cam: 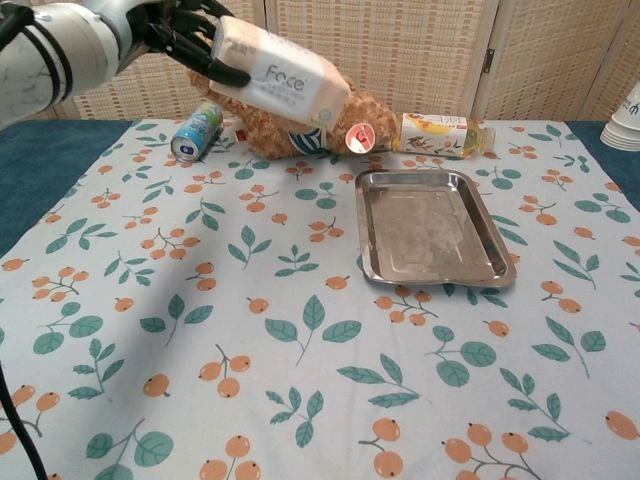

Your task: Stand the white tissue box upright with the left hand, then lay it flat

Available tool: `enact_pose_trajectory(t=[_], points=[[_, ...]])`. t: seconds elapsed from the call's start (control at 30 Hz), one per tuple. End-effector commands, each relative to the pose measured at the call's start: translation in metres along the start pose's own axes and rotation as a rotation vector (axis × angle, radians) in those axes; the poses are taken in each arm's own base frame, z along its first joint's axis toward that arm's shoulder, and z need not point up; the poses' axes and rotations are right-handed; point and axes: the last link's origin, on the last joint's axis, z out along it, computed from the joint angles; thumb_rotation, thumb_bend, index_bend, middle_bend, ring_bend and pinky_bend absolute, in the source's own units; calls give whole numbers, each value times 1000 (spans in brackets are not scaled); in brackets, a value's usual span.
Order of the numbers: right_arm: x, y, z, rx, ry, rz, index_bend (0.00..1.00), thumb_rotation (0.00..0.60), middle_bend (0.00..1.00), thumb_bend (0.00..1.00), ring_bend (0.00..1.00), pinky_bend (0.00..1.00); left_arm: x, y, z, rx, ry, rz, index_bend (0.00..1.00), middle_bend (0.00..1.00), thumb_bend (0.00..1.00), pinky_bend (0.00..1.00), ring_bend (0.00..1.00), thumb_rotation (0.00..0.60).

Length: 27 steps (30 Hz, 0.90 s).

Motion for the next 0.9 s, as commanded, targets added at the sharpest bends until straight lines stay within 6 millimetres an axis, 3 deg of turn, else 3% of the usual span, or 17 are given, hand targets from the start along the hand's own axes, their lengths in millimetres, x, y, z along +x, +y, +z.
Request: enact_pose_trajectory(t=[0.03,0.37,0.9], points=[[-2,-1,0,2,-9,-1,72,600,2,122,0,0,2,-49,-21,-33,87,-102,413,563,208,168,255,600],[-1,-1,1,0,-9,6,72,600,2,122,0,0,-19,-114,-35,53,125,-139,412,562,211,167,255,600],[-1,0,1,-2,-16,10,72,600,2,122,0,0,-37,-154,-53,59,77,-17,412,563,219,150,248,600]])
